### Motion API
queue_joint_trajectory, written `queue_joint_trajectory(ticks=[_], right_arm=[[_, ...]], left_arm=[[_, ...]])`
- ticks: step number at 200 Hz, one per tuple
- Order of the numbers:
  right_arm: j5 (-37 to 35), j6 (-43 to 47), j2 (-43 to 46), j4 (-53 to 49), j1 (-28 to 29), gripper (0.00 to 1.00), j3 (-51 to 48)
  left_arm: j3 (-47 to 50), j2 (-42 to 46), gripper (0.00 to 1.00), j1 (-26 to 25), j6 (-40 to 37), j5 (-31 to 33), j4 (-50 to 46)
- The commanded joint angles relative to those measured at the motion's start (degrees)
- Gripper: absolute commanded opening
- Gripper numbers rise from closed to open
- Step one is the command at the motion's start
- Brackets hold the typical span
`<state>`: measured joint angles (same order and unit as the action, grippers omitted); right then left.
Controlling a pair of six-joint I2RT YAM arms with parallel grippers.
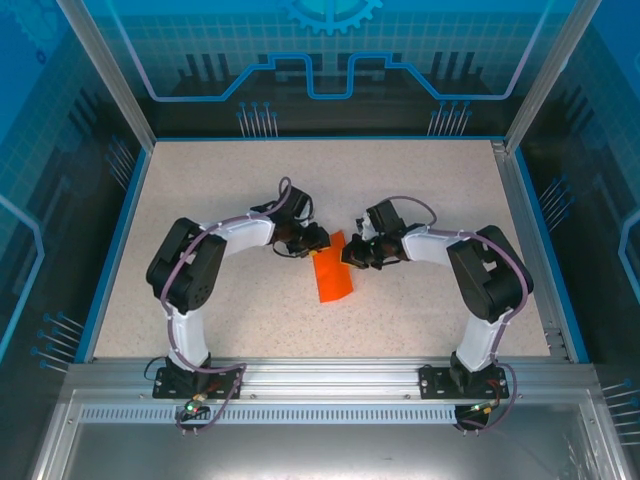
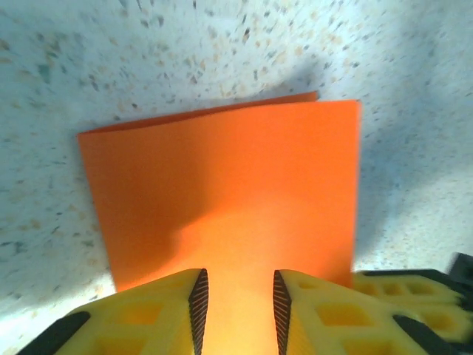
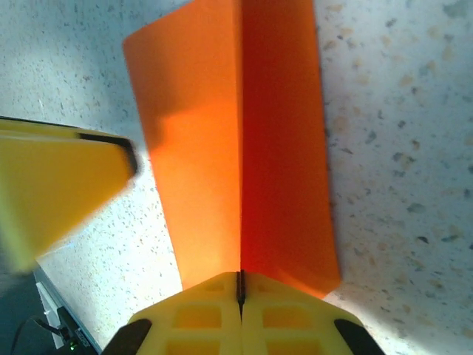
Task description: Fold a paper plane with a square sheet of paper (pick it up from the middle)
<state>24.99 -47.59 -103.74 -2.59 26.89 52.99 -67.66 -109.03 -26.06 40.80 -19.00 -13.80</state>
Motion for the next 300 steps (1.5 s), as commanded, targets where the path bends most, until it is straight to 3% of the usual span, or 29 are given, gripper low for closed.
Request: queue_joint_trajectory(ticks=[1,34,77,119,170,185,204,237,276,300], right_arm=[[-0.3,-7.79,2.61,8.38,0.03,0.04,-5.19],[-5.08,-13.85,6.28,12.12,1.05,0.05,-9.41],[-5.45,-17.82,6.24,13.86,2.08,0.1,-10.57],[-3.41,-16.26,5.55,10.76,2.2,0.21,-8.96],[-2.19,-13.43,6.72,7.42,2.14,0.21,-8.61],[-1.64,-12.33,6.68,6.32,2.11,0.21,-8.04],[-0.83,-11.61,6.34,6.26,2.11,0.21,-7.64],[-0.73,-10.51,6.23,5.03,2.11,0.21,-7.11],[-1.18,-10.43,6.05,4.79,2.06,0.21,-6.98],[-1.27,-10.42,5.75,4.62,2.2,0.21,-6.81]], left_arm=[[1.68,3.06,0.34,1.59,1.83,-1.71,1.57],[1.48,4.15,0.35,1.55,0.9,-2.83,1.49],[3.16,7.19,0.36,0.94,-2.53,-3.46,2.07],[9.04,15.05,0.41,-3.42,-8.56,-1.26,2.85],[19.28,24.48,0.48,-10.46,-7.19,2.66,6.73],[21.7,27.2,0.62,-11.79,-5.73,4.11,7.81],[24.19,31.35,0.69,-13.07,-5.09,7.37,8.29],[26.06,35.07,0.98,-16.51,-10.04,15.16,7.1],[37.3,40.18,0.99,-17.76,-11.76,18.64,26.04],[37.74,41.22,0.99,-17.73,-14.84,19.8,25.26]])
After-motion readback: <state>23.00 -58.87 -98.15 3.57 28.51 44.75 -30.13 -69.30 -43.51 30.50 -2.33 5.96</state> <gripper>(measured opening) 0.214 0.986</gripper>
